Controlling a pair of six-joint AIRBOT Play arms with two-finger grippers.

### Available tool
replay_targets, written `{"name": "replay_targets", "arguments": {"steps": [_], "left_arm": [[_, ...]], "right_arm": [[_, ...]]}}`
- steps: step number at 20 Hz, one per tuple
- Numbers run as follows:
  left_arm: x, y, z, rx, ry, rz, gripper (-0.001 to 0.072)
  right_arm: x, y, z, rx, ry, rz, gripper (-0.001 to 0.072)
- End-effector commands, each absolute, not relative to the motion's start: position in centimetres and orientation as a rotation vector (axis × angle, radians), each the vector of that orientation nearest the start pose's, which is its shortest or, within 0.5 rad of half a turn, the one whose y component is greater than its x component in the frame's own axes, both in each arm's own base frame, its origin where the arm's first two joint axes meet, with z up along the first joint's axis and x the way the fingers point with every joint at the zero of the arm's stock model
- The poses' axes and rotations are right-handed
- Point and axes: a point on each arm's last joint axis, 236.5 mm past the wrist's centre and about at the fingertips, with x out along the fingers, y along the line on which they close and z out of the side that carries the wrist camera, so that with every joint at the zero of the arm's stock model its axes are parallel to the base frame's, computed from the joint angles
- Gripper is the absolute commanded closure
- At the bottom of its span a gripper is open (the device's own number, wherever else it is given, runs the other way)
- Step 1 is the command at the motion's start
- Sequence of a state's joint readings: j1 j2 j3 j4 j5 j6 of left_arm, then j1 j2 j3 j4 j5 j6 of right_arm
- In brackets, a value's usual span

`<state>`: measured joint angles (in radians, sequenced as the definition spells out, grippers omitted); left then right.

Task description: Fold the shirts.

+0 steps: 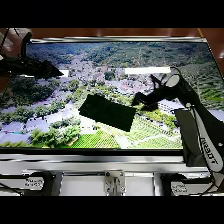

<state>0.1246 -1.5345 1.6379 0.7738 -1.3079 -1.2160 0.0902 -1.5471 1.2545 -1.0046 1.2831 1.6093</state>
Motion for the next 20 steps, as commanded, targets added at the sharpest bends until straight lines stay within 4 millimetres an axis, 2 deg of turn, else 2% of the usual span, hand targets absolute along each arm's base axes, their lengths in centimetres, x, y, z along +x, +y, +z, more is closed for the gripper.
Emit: {"name": "replay_targets", "arguments": {"steps": [1,4,7,9,12,13,14,15,16,17,18,20], "left_arm": [[46.8,-9.0,11.8,-0.349,1.037,-0.578,0.0671],[46.6,-9.7,11.8,-0.345,1.041,-0.59,0.0671],[46.5,-10.4,11.8,-0.354,1.048,-0.595,0.0671],[46.4,-10.6,12.3,-0.351,1.037,-0.602,0.0671],[46.0,-10.6,13.7,-0.338,1.007,-0.602,0.0671],[45.9,-10.6,14.2,-0.334,0.997,-0.602,0.0671],[45.8,-10.6,14.5,-0.331,0.99,-0.603,0.0671],[45.7,-10.6,14.8,-0.328,0.984,-0.603,0.0671],[45.6,-10.7,15.1,-0.325,0.978,-0.604,0.0671],[45.5,-10.7,15.3,-0.323,0.974,-0.604,0.0671],[45.4,-10.7,15.6,-0.321,0.969,-0.605,0.0671],[45.3,-10.7,16.0,-0.316,0.96,-0.605,0.0671]], "right_arm": [[33.2,10.4,-6.5,0.494,1.704,0.19,0.0033],[35.3,14.4,-8.0,0.664,1.58,0.258,0.0033],[35.0,17.8,-10.0,0.674,1.61,0.335,0.0033],[35.3,20.2,-10.4,0.716,1.593,0.393,0.0034],[35.9,21.1,-10.8,0.725,1.569,0.368,0.0038],[36.2,21.1,-10.9,0.732,1.559,0.357,0.0135],[36.4,21.1,-10.9,0.744,1.553,0.346,0.0283],[36.7,21.1,-10.8,0.754,1.54,0.342,0.0399],[37.2,21.1,-10.8,0.756,1.518,0.338,0.0483],[37.9,20.8,-10.9,0.756,1.49,0.326,0.0672],[38.6,20.7,-10.7,0.746,1.462,0.338,0.0665],[39.8,21.0,-8.6,0.693,1.406,0.445,0.0664]]}}
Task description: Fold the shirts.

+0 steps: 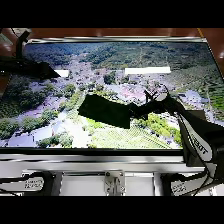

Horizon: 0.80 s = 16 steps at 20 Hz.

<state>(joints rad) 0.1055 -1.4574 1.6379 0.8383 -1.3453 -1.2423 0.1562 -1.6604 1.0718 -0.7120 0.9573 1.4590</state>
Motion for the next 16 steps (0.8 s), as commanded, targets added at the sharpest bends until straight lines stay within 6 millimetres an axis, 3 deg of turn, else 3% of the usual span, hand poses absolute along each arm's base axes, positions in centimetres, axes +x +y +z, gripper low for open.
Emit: {"name": "replay_targets", "arguments": {"steps": [1,2,5,6,8,12,14,16], "left_arm": [[45.3,-10.7,16.0,-0.316,0.959,-0.605,0.0671],[45.3,-10.7,16.0,-0.316,0.959,-0.605,0.0671],[45.3,-10.7,16.0,-0.316,0.959,-0.605,0.0671],[45.3,-10.7,16.0,-0.315,0.959,-0.605,0.0671],[45.2,-10.7,16.0,-0.315,0.962,-0.607,0.0671],[44.2,-11.0,15.7,-0.31,1.002,-0.63,0.0671],[43.7,-11.1,15.5,-0.308,1.019,-0.64,0.0671],[43.4,-11.1,15.6,-0.306,1.027,-0.646,0.0671]], "right_arm": [[40.6,20.7,-6.8,0.67,1.376,0.487,0.0664],[41.9,20.1,-4.6,0.66,1.329,0.504,0.0664],[46.3,16.0,4.8,0.682,1.118,0.504,0.0664],[47.2,13.8,7.9,0.694,1.062,0.476,0.0664],[47.3,8.4,11.9,0.669,1.02,0.379,0.0664],[43.8,-4.5,14.5,0.6,1.017,0.06,0.0664],[41.3,-10.1,14.4,0.619,1.024,-0.088,0.0664],[38.5,-14.0,13.6,0.646,1.069,-0.191,0.0664]]}}
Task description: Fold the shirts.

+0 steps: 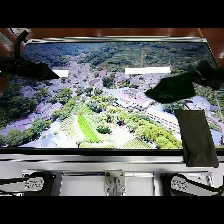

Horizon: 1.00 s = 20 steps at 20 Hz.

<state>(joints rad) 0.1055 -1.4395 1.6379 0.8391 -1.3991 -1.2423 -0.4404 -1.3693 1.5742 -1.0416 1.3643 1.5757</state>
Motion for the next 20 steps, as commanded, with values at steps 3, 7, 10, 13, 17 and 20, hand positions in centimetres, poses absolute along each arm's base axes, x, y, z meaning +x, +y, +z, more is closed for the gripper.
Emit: {"name": "replay_targets", "arguments": {"steps": [3,7,10,13,17,20], "left_arm": [[43.3,-11.2,15.9,-0.303,1.019,-0.646,0.0671],[43.1,-11.2,16.2,-0.3,1.012,-0.647,0.0671],[43.2,-11.2,16.2,-0.3,1.012,-0.647,0.0671],[43.2,-11.2,16.2,-0.299,1.01,-0.646,0.0671],[43.3,-11.1,16.2,-0.299,1.008,-0.644,0.0671],[43.3,-11.1,16.2,-0.299,1.008,-0.645,0.0671]], "right_arm": [[34.4,-18.8,12.0,0.61,1.158,-0.359,0.0664],[30.1,-22.7,10.9,0.563,1.248,-0.535,0.0664],[27.8,-22.7,10.4,0.594,1.321,-0.56,0.0664],[24.1,-20.4,8.2,0.658,1.517,-0.551,0.0663],[19.7,-16.7,4.0,0.742,1.75,-0.508,0.0664],[15.4,-16.1,1.5,0.7,1.872,-0.583,0.0664]]}}
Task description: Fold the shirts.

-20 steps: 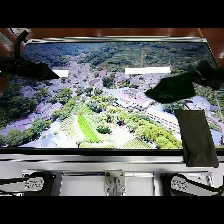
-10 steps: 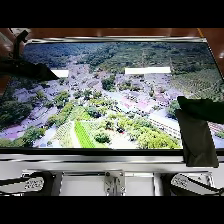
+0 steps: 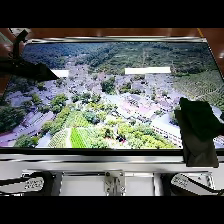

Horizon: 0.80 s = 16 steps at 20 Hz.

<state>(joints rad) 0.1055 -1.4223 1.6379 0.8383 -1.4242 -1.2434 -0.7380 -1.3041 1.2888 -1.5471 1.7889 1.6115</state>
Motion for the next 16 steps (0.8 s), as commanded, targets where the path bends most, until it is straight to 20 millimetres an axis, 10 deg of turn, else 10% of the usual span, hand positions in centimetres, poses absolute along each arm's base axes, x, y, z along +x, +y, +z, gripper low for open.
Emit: {"name": "replay_targets", "arguments": {"steps": [1,6,8,12,16], "left_arm": [[43.3,-11.1,16.2,-0.299,1.008,-0.644,0.0671],[43.9,-11.0,16.5,-0.302,0.983,-0.63,0.0671],[44.1,-10.9,16.5,-0.287,0.969,-0.634,0.0671],[44.4,-10.8,16.6,-0.256,0.95,-0.637,0.0671],[44.2,-9.1,14.0,-0.118,1.042,-0.494,0.0674]], "right_arm": [[14.3,-16.2,0.8,0.677,1.897,-0.609,0.0663],[15.5,-17.9,-1.8,0.631,1.783,-0.661,0.0636],[15.2,-18.3,-1.7,0.592,1.796,-0.657,0.0057],[14.2,-21.0,1.5,0.46,1.804,-0.719,0.0053],[23.9,-25.2,11.5,0.236,1.296,-0.701,0.0061]]}}
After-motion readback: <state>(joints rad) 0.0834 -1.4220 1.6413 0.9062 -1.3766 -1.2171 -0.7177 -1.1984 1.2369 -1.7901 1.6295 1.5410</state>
